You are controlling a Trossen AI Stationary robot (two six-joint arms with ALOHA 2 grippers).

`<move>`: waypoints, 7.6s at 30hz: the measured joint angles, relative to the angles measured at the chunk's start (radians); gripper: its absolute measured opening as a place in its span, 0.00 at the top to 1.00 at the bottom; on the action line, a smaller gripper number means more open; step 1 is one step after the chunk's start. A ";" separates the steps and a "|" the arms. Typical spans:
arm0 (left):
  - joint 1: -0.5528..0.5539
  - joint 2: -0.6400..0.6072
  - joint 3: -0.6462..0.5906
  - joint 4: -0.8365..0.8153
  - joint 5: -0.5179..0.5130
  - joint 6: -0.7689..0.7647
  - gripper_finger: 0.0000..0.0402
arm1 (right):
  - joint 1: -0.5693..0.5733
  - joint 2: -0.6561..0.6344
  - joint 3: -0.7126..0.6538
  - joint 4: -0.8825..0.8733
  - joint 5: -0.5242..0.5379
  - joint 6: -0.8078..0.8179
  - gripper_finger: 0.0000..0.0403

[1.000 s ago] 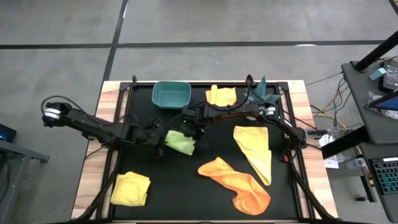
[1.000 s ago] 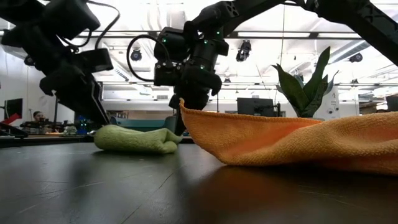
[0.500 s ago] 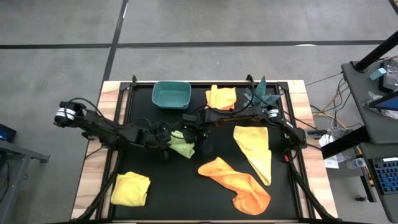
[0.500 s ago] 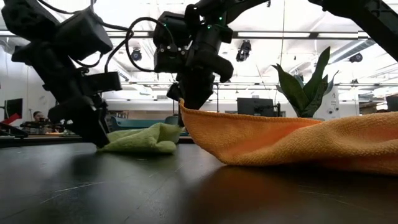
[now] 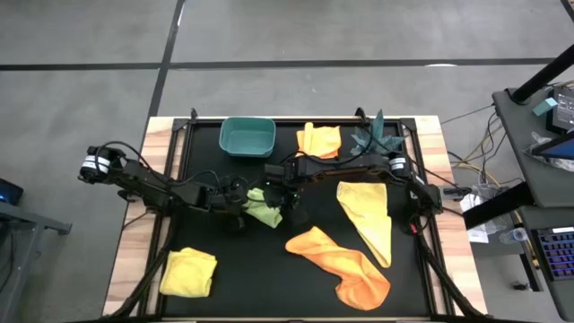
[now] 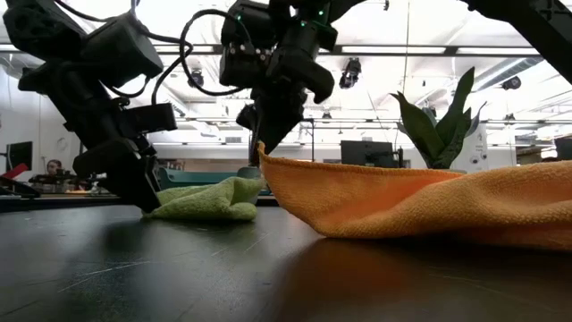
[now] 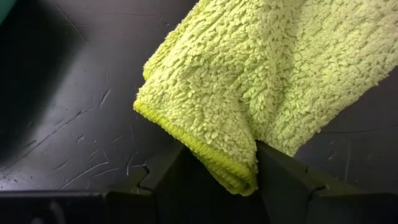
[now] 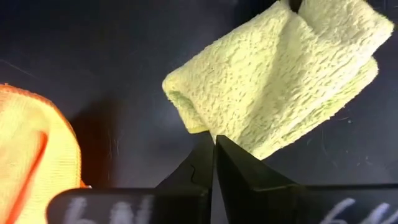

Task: Fold microfiber towels
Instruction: Fold the green microfiber cloth

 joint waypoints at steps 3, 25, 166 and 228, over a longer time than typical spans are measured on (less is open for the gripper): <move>0.000 0.000 -0.001 0.003 0.000 0.000 0.57 | 0.007 0.002 0.000 -0.001 0.000 0.006 0.92; 0.000 0.000 -0.003 0.007 -0.005 0.001 0.57 | 0.098 0.013 -0.067 0.164 0.237 -0.046 0.69; -0.039 -0.056 -0.016 0.065 0.004 -0.397 0.57 | 0.054 -0.222 -0.687 0.924 0.133 0.596 0.72; -0.058 -0.168 -0.025 -0.097 -0.103 -0.505 0.57 | 0.044 -0.253 -0.605 0.890 -0.008 0.604 0.98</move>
